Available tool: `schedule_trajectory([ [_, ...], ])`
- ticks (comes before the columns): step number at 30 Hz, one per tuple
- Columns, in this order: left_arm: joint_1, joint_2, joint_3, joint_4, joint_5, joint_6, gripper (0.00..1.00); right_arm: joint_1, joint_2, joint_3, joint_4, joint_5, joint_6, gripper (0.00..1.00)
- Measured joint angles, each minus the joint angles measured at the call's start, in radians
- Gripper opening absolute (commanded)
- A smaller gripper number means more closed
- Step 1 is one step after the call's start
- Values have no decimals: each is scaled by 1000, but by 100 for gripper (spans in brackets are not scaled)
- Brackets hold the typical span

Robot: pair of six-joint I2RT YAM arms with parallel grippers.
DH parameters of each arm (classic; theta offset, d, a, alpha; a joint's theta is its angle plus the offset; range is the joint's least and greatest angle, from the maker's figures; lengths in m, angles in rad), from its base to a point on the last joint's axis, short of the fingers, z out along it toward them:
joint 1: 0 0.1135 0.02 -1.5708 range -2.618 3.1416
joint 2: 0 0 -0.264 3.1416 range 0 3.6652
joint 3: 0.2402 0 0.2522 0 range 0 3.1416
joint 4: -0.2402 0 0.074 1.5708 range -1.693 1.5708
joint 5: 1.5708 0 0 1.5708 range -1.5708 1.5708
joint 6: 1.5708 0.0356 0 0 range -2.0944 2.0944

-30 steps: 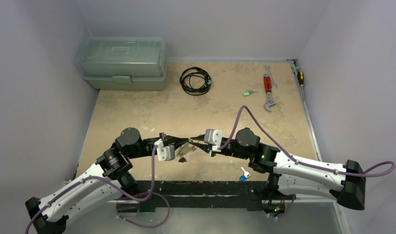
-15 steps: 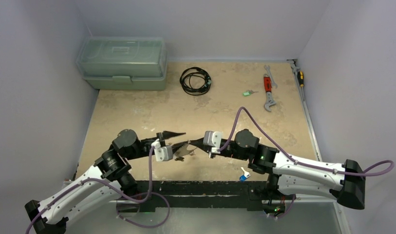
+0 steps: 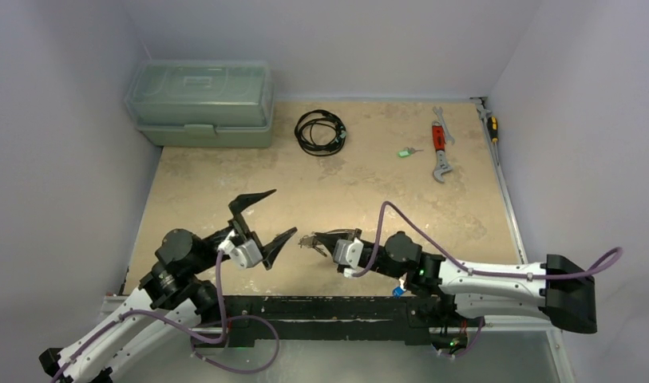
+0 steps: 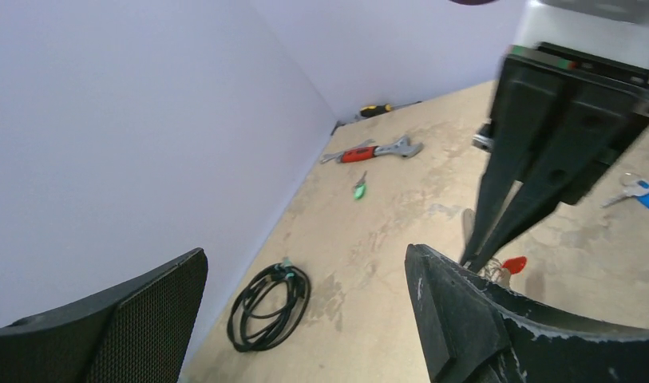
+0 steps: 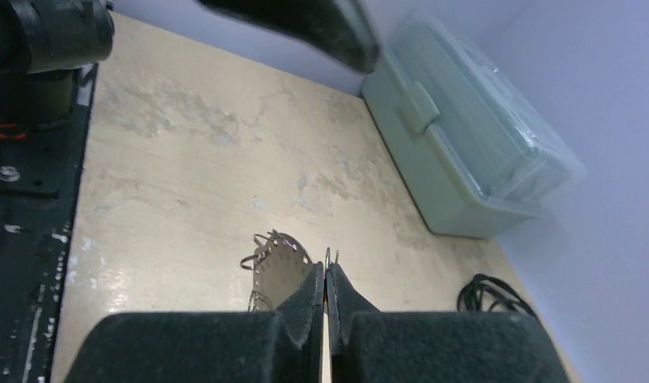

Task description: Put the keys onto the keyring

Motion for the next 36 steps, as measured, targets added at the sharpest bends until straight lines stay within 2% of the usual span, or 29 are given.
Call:
schedule_trajectory([
  [8, 11, -13, -10, 25, -120, -1, 93, 117, 87, -101, 236, 151, -225, 0],
  [17, 15, -12, -13, 53, -183, -27, 93, 222, 187, -211, 557, 228, -466, 0],
  [25, 19, -5, -15, 81, -210, -67, 94, 237, 224, -225, 682, 273, -541, 0],
  [28, 19, 10, -15, 93, -241, -109, 95, 237, 214, -215, 660, 303, -508, 0],
  [32, 21, 68, -4, 103, -326, -193, 95, 224, 163, -116, 479, 377, -391, 0],
  [36, 31, 192, 62, 66, -402, -277, 99, 133, 50, -18, 298, 401, -210, 0],
])
